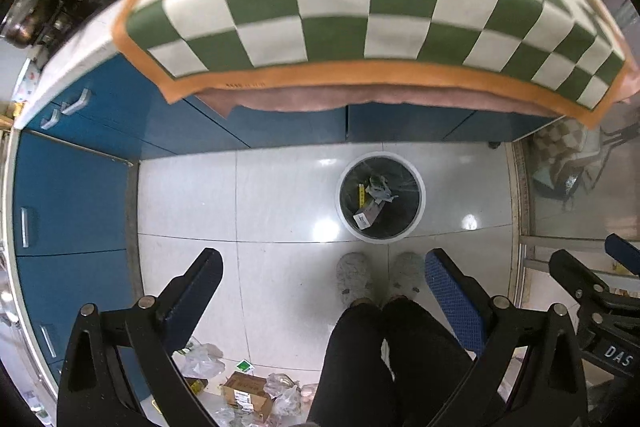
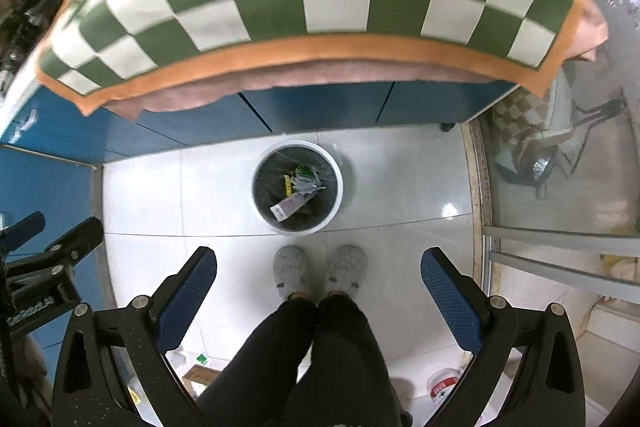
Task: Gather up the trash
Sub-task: 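Raise both tools back toward the counter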
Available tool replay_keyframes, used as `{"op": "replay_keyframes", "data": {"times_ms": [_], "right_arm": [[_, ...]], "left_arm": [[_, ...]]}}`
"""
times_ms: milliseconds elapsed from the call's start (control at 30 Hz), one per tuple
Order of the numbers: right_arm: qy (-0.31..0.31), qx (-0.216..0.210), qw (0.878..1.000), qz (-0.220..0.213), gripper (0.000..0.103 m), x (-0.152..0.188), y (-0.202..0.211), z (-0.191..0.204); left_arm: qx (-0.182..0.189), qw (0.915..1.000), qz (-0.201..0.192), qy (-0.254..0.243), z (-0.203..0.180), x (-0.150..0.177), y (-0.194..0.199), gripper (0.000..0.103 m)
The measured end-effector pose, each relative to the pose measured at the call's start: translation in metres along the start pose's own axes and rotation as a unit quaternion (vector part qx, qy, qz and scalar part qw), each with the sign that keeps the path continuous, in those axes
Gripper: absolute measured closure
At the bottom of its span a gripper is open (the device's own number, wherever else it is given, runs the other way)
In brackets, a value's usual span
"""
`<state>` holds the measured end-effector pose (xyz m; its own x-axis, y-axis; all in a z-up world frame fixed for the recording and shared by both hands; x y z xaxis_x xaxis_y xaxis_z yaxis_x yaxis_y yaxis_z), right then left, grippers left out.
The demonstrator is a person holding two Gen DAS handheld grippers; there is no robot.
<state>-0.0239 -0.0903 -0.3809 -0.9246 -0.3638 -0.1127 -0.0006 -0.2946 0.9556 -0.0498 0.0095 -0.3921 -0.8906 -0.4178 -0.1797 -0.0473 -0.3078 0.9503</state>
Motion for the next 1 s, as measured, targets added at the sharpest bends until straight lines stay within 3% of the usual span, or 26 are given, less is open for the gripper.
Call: {"op": "replay_keyframes", "data": {"times_ms": [167, 300, 433, 600, 800, 967, 1000], "right_arm": [[0.009, -0.015, 0.999, -0.038, 0.0, -0.006, 0.055, 0.024], [0.008, -0.039, 0.996, -0.078, 0.0, -0.027, 0.088, 0.037], [-0.004, -0.07, 0.992, -0.108, 0.0, -0.075, 0.11, 0.036], [-0.009, -0.076, 0.987, -0.142, 0.0, -0.154, 0.126, 0.018], [-0.035, -0.077, 0.987, -0.139, 0.0, -0.277, 0.113, -0.044], [-0.073, -0.083, 0.988, -0.107, 0.001, -0.376, 0.076, -0.112], [-0.078, -0.086, 0.988, -0.101, 0.006, -0.386, 0.069, -0.12]], "left_arm": [[-0.023, 0.9983, -0.051, 0.014, 0.022, -0.014, 0.051, 0.0], [-0.033, 0.995, -0.087, 0.036, 0.035, -0.046, 0.079, 0.0], [-0.05, 0.9892, -0.126, 0.055, 0.035, -0.093, 0.103, 0.0], [-0.085, 0.9785, -0.166, 0.087, 0.027, -0.175, 0.12, 0.0], [-0.062, 0.9872, -0.116, 0.091, -0.033, -0.287, 0.085, 0.0], [0.01, 0.9964, -0.045, 0.071, -0.113, -0.36, 0.042, 0.002], [0.019, 0.9969, -0.034, 0.068, -0.126, -0.372, 0.032, 0.008]]}}
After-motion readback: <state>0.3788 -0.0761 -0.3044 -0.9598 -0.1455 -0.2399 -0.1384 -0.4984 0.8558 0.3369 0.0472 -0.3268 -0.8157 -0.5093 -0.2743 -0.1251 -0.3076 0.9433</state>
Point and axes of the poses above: each gripper's, at about its wrist camera, not at the fingertips, and y roughly against the way its jaws point, z to its left, x to its underside, the point moved 3 cm from there along -y, roughly the way its jaws point, and after that the axes turned 11 degrees about -x, right-handed, at the moved point
